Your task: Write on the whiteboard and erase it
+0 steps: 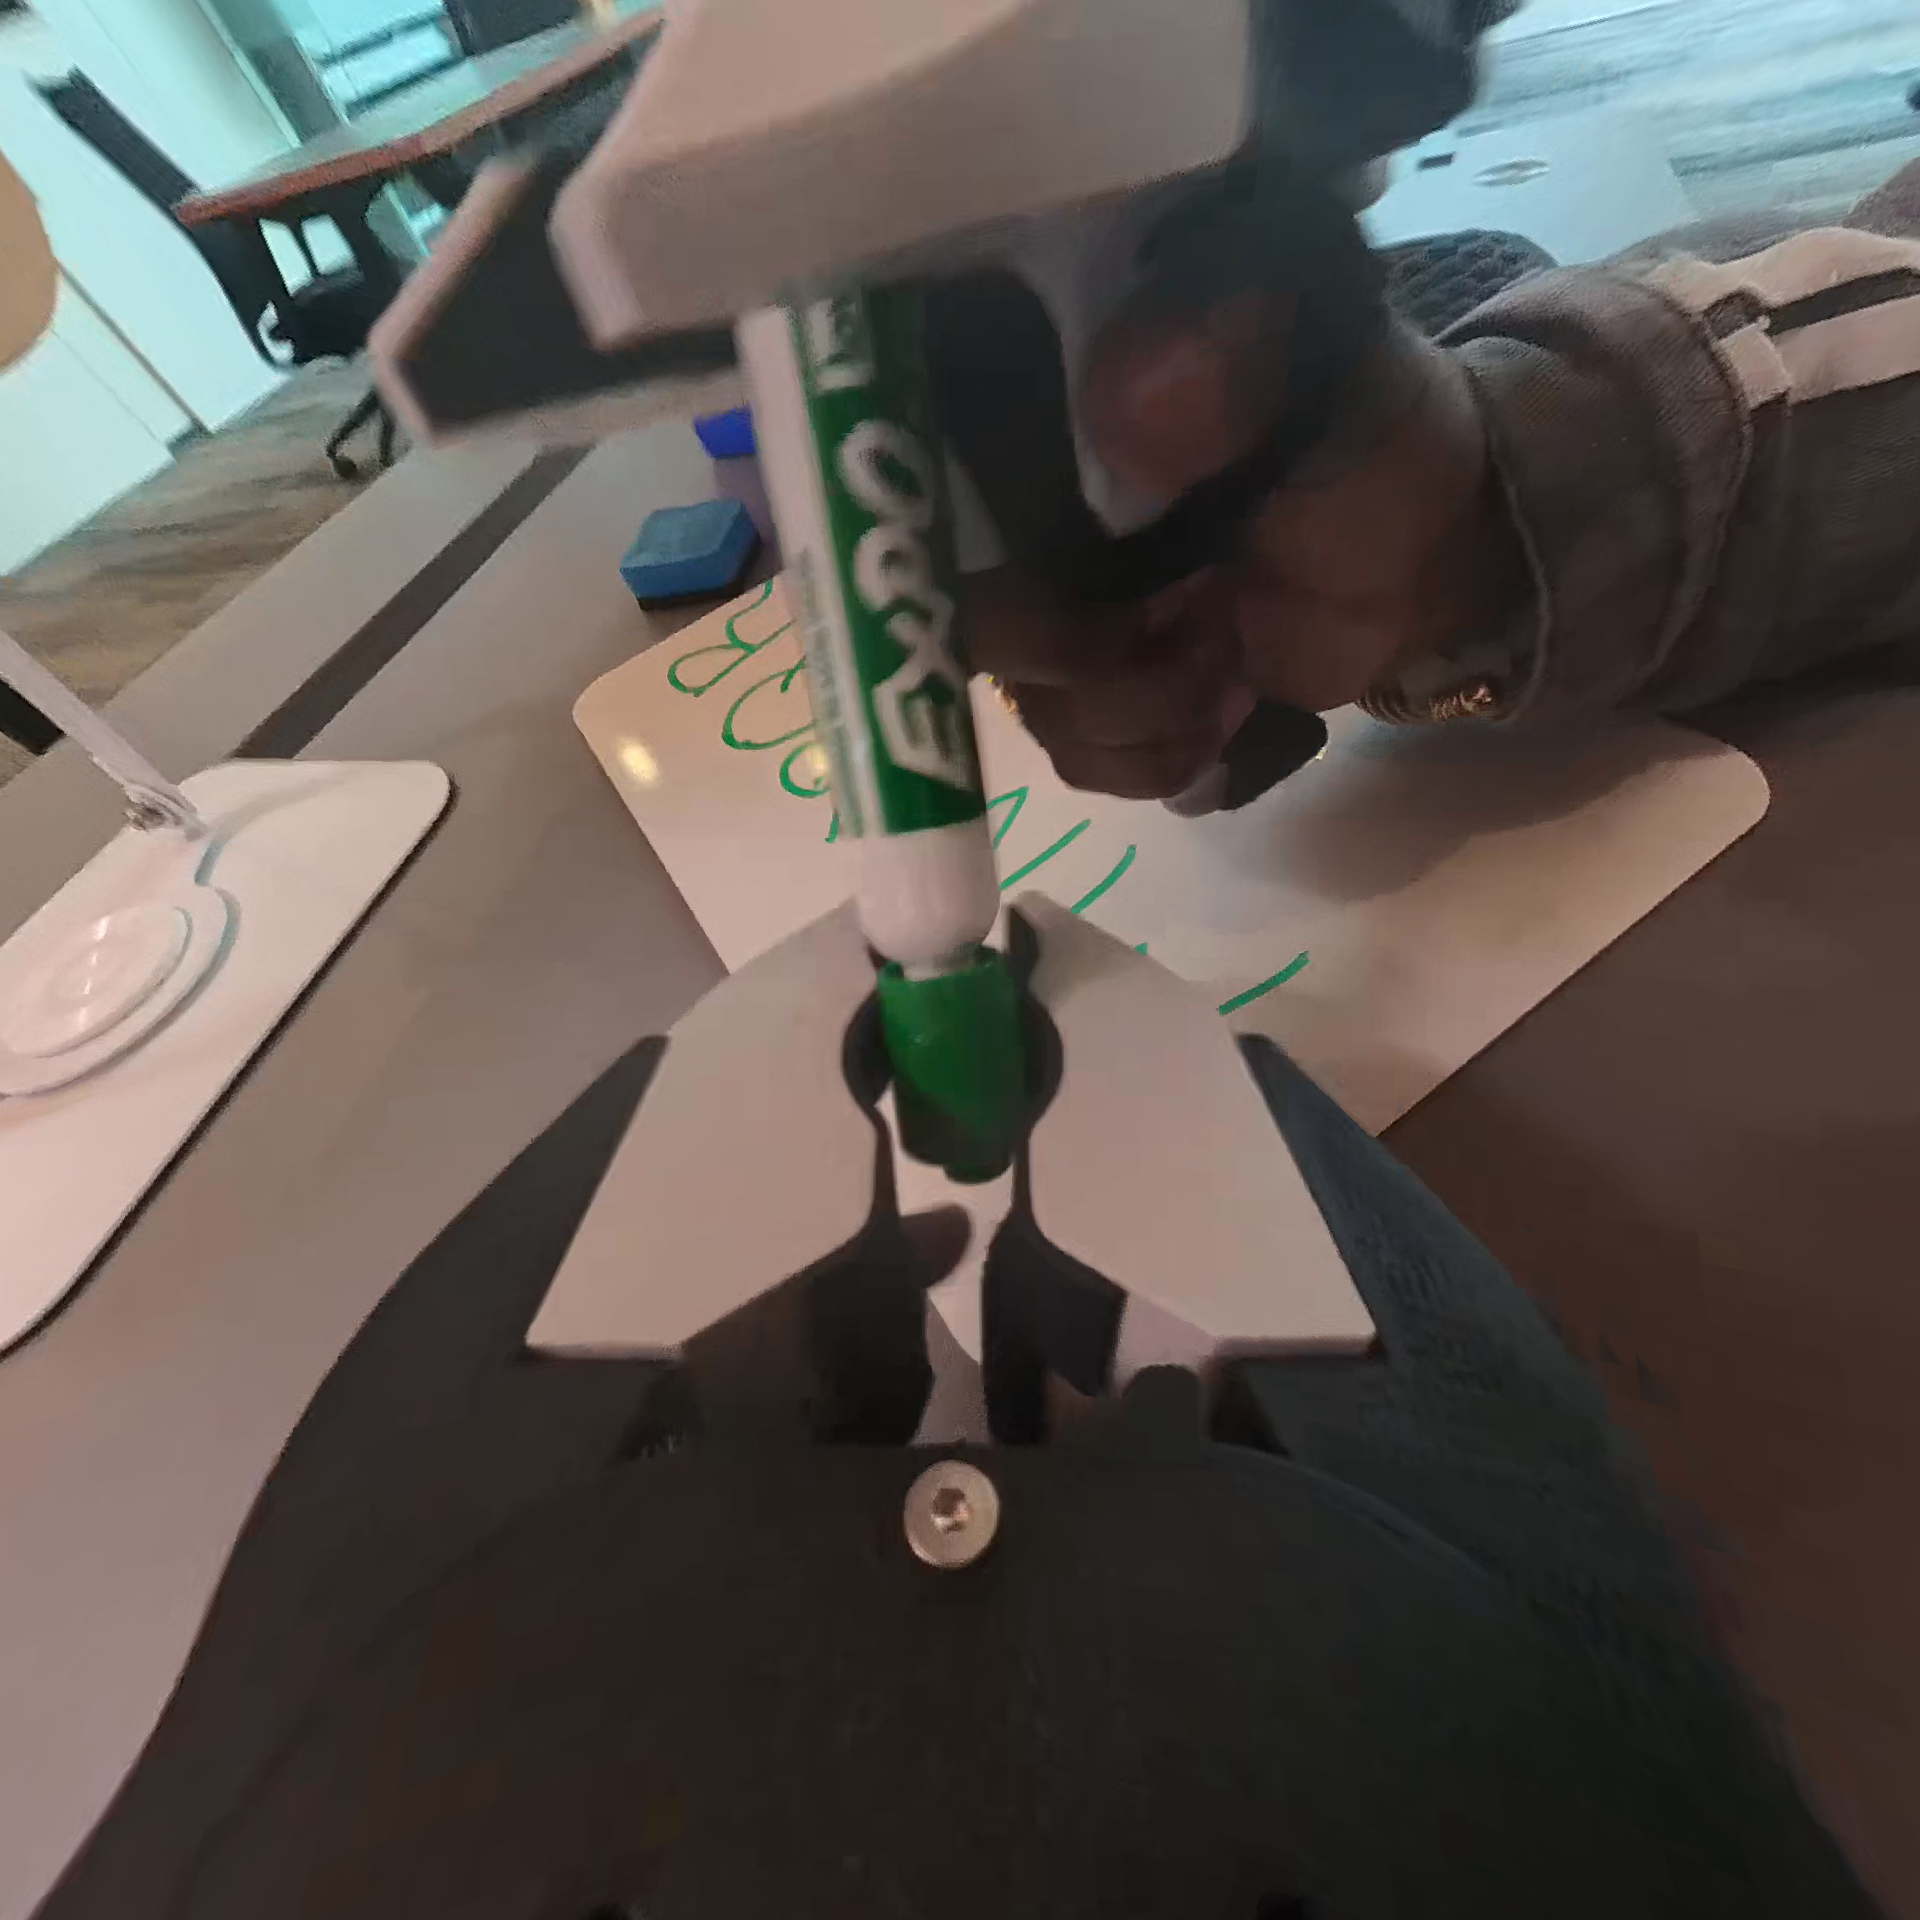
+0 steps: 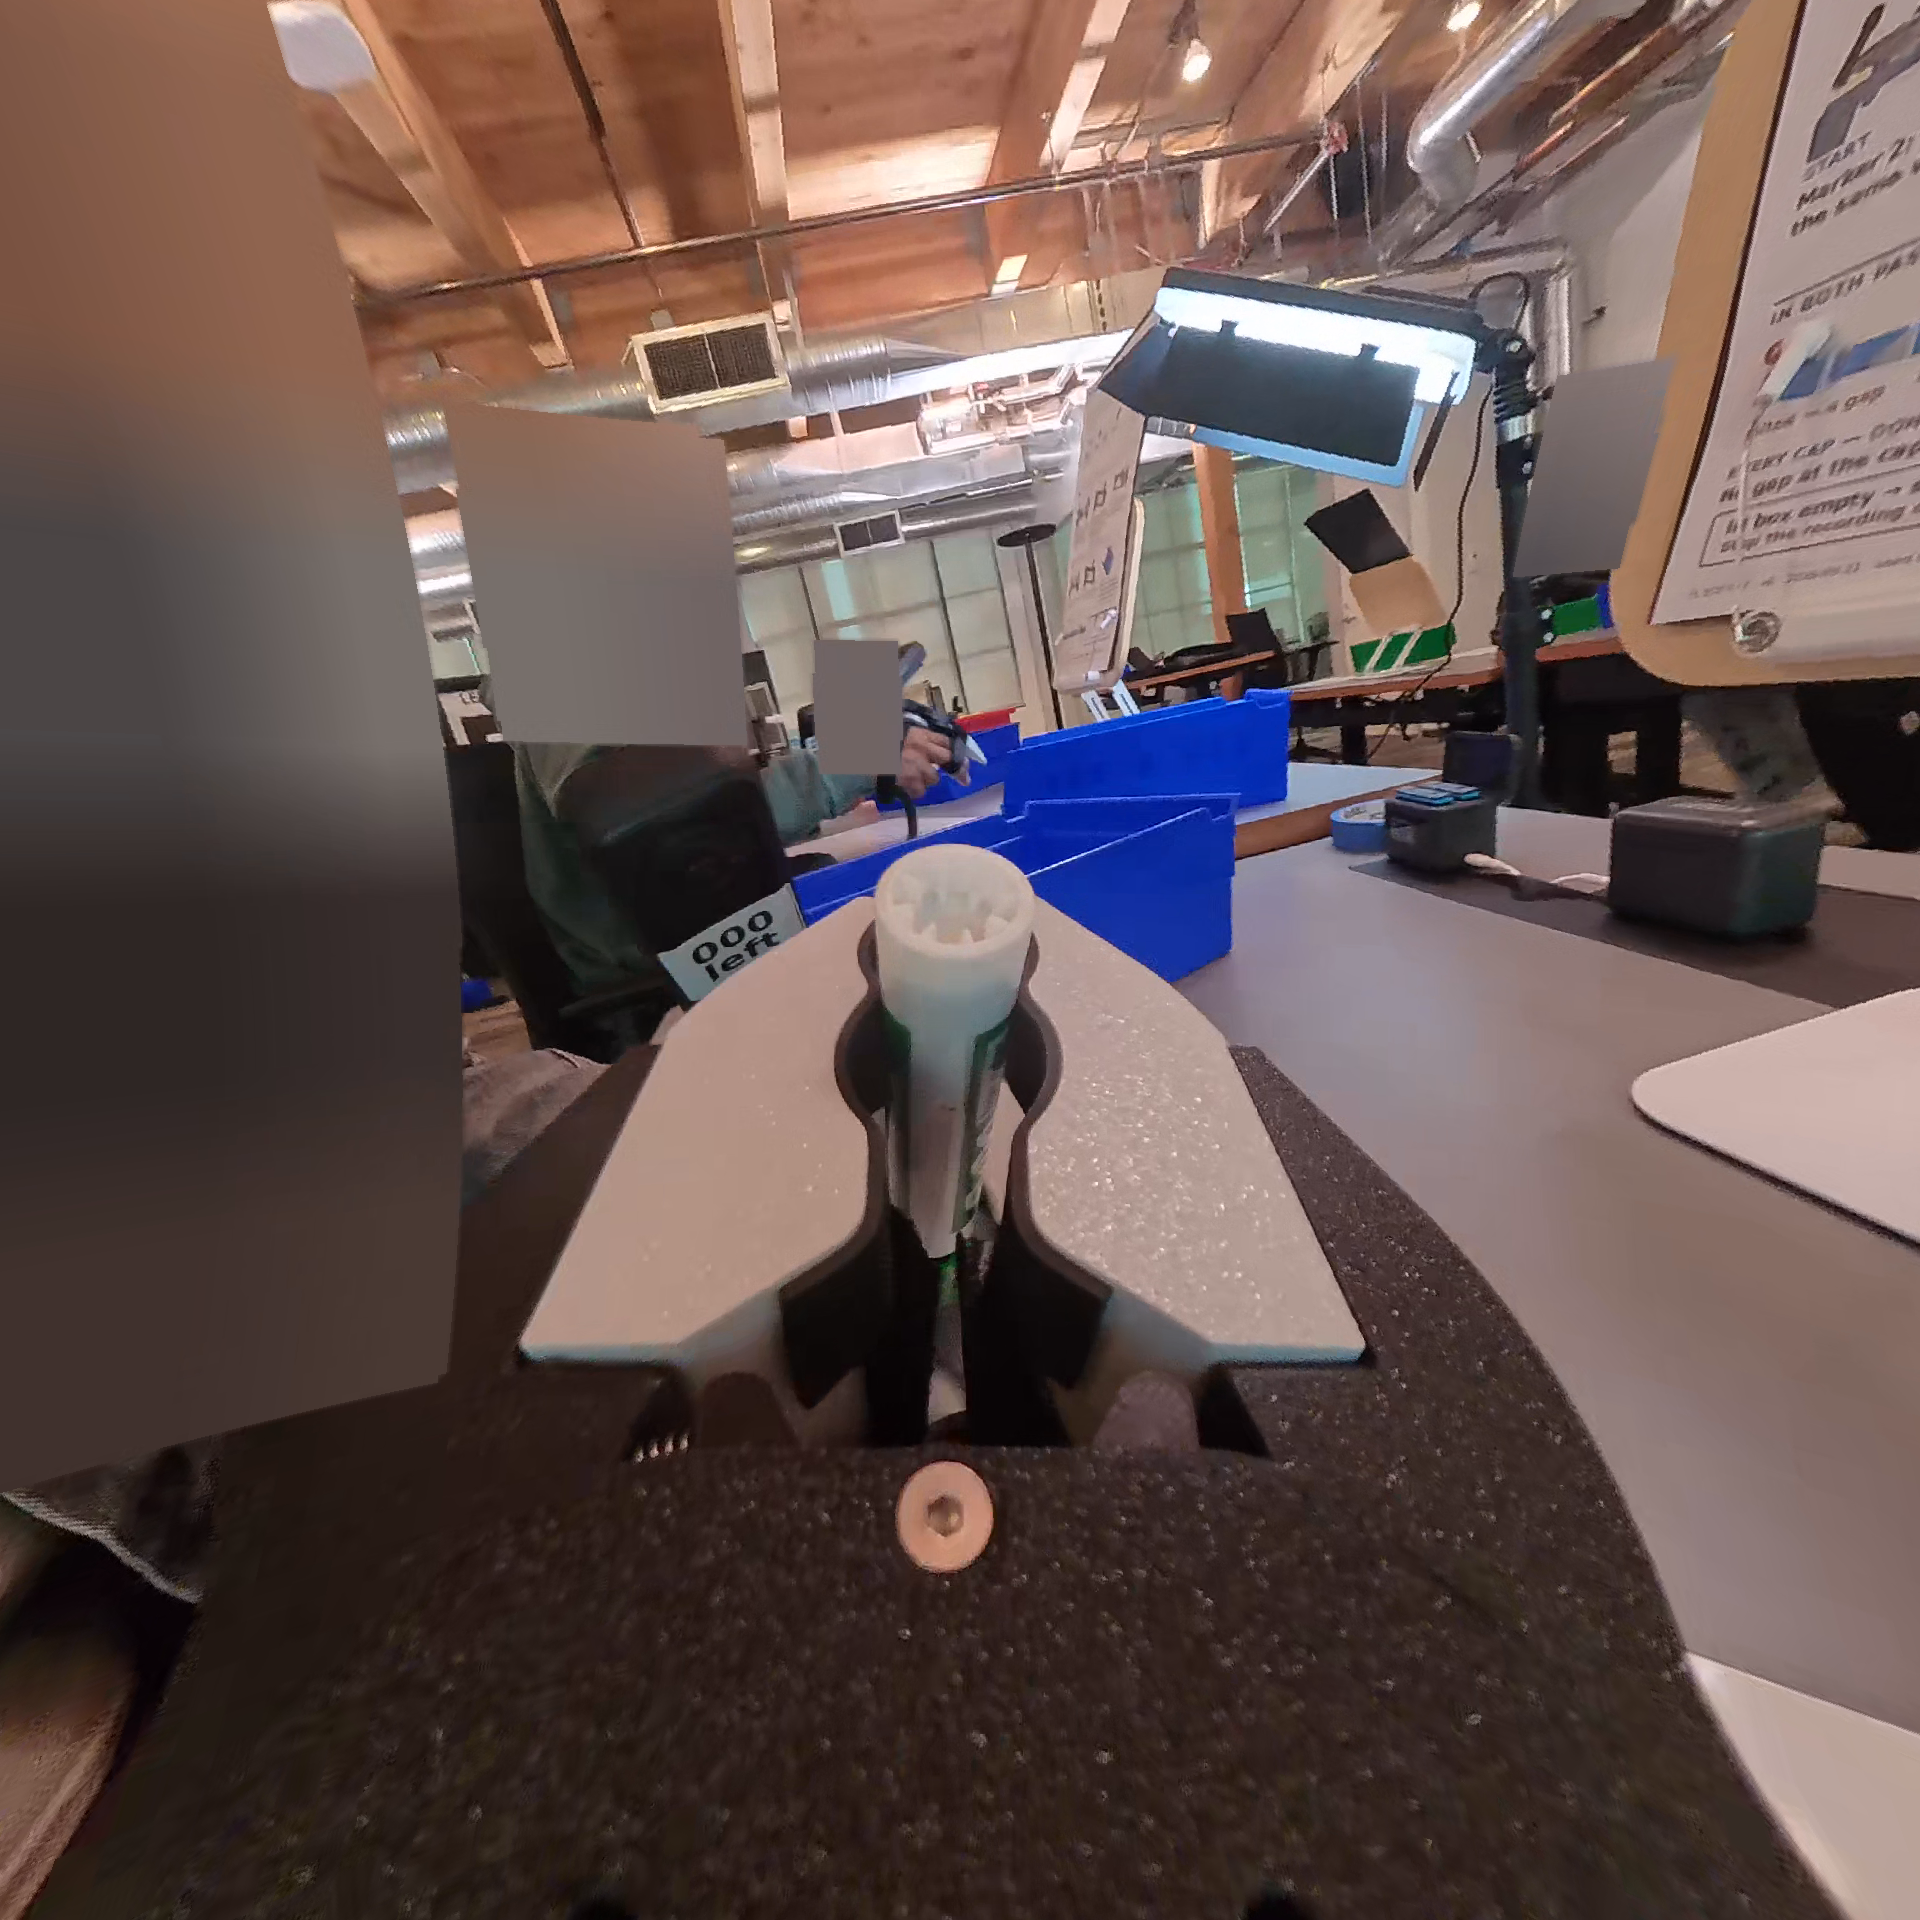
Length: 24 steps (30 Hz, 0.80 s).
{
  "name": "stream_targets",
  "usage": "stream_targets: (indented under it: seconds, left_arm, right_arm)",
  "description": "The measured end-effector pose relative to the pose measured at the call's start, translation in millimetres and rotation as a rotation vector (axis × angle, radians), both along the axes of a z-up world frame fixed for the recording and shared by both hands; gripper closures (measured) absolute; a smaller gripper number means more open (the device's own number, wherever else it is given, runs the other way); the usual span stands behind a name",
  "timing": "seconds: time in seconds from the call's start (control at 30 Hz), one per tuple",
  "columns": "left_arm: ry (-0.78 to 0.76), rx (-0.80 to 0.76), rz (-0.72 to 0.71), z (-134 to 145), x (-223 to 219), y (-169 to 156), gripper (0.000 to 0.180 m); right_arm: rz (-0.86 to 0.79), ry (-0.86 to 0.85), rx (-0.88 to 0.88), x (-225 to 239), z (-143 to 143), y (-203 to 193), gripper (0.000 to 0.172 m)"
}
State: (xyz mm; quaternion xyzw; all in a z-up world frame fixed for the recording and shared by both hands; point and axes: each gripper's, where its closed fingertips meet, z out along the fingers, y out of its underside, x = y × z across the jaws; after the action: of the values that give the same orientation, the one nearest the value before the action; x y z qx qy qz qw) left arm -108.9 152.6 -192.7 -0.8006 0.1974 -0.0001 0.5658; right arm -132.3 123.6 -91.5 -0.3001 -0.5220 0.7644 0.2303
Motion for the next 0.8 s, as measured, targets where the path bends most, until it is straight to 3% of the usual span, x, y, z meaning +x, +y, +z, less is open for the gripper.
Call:
stream_targets:
  seconds: [0.13, 0.23, 0.4, 0.8]
  left_arm:
    - [-0.067, -0.082, 0.067, -9, -9, -3, 0.17]
    - [-0.079, -0.215, 0.063, -34, -7, -7, 0.173]
    - [-0.041, -0.234, 0.114, -39, -20, -9, 0.173]
    - [-0.013, -0.319, 0.159, -51, -26, -11, 0.175]
  right_arm:
    - [-0.032, -0.048, 0.083, -4, -13, -2, 0.152]
    - [-0.029, -0.103, 0.19, -8, -31, -12, 0.152]
    - [-0.041, -0.2, 0.241, -13, -48, -4, 0.152]
    - [-0.085, -0.225, 0.371, -16, -59, -12, 0.153]
